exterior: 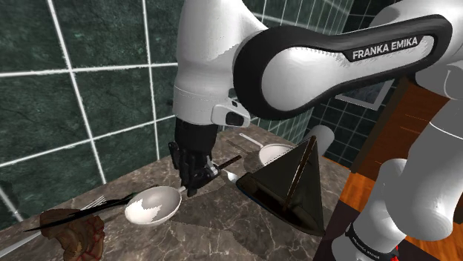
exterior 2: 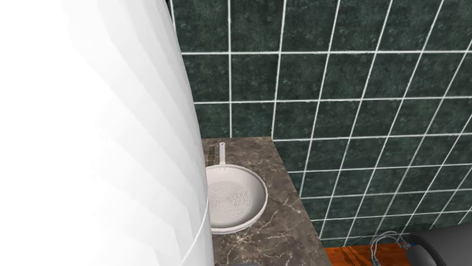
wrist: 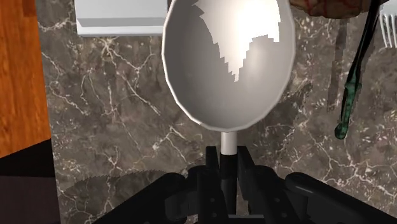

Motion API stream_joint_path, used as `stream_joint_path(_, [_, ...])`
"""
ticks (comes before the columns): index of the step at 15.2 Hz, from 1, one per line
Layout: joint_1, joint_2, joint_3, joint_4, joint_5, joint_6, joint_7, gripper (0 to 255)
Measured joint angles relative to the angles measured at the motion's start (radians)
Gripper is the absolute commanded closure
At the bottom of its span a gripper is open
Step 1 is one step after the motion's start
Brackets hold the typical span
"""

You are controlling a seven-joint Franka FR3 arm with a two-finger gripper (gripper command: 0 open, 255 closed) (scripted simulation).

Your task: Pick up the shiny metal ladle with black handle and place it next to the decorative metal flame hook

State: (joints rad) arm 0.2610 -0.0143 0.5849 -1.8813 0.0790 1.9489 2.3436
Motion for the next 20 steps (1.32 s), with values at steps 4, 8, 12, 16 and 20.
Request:
stream_joint_path(4, [0.004,0.007,0.004,-0.045,-0.003,0.051,0.006,255])
stream_joint_path(8, [0.004,0.024,0.005,-0.084,-0.012,0.105,0.007,255])
stream_joint_path(12, [0.008,0.043,0.007,-0.12,-0.023,0.156,0.014,255])
stream_joint_path(16, [0.01,0.063,0.008,-0.154,-0.034,0.207,0.02,255])
stream_joint_path(20, [0.013,0.091,0.008,-0.183,-0.052,0.26,0.03,255])
